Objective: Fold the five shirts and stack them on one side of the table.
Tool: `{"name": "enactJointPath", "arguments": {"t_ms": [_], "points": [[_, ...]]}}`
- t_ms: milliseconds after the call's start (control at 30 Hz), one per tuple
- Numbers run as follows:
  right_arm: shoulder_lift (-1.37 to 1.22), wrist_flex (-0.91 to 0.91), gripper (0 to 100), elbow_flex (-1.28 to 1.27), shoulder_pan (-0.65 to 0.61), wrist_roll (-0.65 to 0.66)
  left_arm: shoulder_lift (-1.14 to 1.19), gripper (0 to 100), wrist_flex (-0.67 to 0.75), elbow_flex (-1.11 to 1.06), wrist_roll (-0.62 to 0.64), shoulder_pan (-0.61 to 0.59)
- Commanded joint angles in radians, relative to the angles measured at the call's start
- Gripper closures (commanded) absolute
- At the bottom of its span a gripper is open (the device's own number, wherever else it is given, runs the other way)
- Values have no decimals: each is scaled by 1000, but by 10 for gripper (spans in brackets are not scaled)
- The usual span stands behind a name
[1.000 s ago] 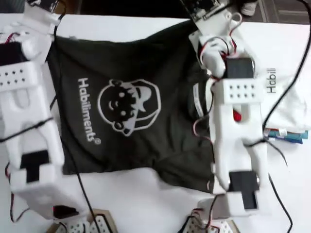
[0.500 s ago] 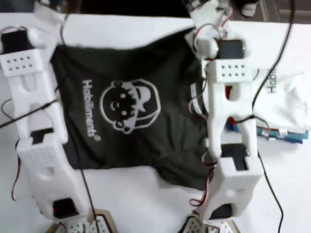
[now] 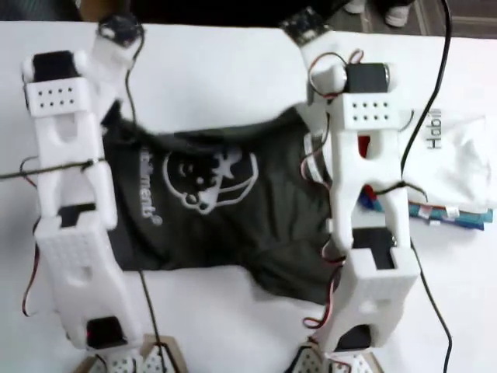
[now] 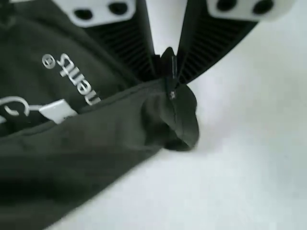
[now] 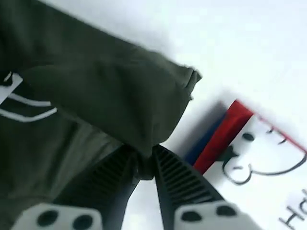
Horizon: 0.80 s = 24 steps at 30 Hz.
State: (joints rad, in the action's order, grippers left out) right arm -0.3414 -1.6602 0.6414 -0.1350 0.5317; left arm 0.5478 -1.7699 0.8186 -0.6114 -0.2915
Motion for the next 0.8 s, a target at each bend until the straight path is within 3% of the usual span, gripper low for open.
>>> {"name": "enactJointPath", "arguments": {"t_ms": [0,133,400,767], "points": [[105,-51,978,40,10,-6,-245,975,-20,-236,-14,-5],[213,-51,978,-71,22,-5,-505,975,-14,-552,-68,11],[587,-41,978,-548,21,-5,-905,975,80,-1073,-84,9],[1012,111,978,-1209,85,100,-1046,975,138,-1380,-86,8]]}}
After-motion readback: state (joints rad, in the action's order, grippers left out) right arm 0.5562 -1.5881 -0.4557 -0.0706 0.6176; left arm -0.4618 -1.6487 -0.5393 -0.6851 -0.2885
